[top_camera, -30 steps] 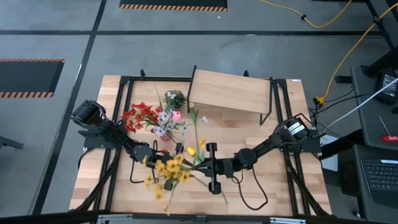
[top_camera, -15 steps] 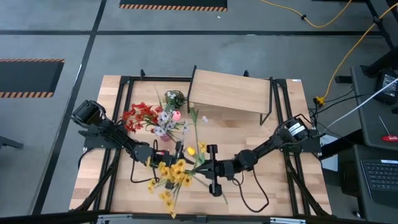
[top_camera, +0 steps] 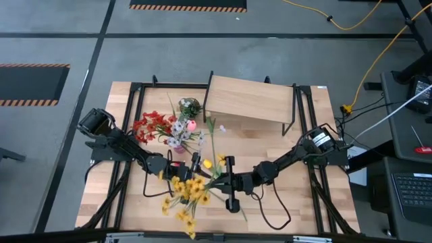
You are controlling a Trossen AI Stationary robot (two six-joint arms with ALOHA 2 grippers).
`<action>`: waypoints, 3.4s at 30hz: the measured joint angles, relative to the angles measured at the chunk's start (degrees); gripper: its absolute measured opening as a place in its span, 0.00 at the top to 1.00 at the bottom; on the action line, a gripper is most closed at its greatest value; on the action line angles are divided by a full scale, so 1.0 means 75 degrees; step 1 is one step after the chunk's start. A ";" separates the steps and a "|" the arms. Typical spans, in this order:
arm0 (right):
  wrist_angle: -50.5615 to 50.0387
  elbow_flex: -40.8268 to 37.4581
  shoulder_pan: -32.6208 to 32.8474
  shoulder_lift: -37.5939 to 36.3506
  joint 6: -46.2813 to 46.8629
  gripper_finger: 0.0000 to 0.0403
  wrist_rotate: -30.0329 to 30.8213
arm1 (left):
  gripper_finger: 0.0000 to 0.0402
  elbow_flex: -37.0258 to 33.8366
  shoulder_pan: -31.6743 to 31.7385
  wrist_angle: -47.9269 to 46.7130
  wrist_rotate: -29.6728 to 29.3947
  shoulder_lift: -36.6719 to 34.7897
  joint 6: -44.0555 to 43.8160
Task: Pick and place flowers into a vace then onto a shelf
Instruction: Put the yellow flowers into the transparent vase
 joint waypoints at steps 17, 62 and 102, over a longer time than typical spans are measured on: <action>-0.0032 0.0000 -0.0009 0.0000 0.0014 1.00 0.0064 | 0.98 0.0000 0.0034 -0.0006 0.0034 -0.0003 0.0074; -0.4739 -0.0003 0.1221 -0.1871 0.0009 0.69 0.2337 | 1.00 0.0000 -0.1673 -0.3922 -0.2387 -0.2057 -0.1342; -0.7917 -0.0004 0.2239 -0.1859 0.1079 0.98 0.3905 | 0.99 0.8902 -0.2727 -1.5837 0.0368 0.3286 -1.0735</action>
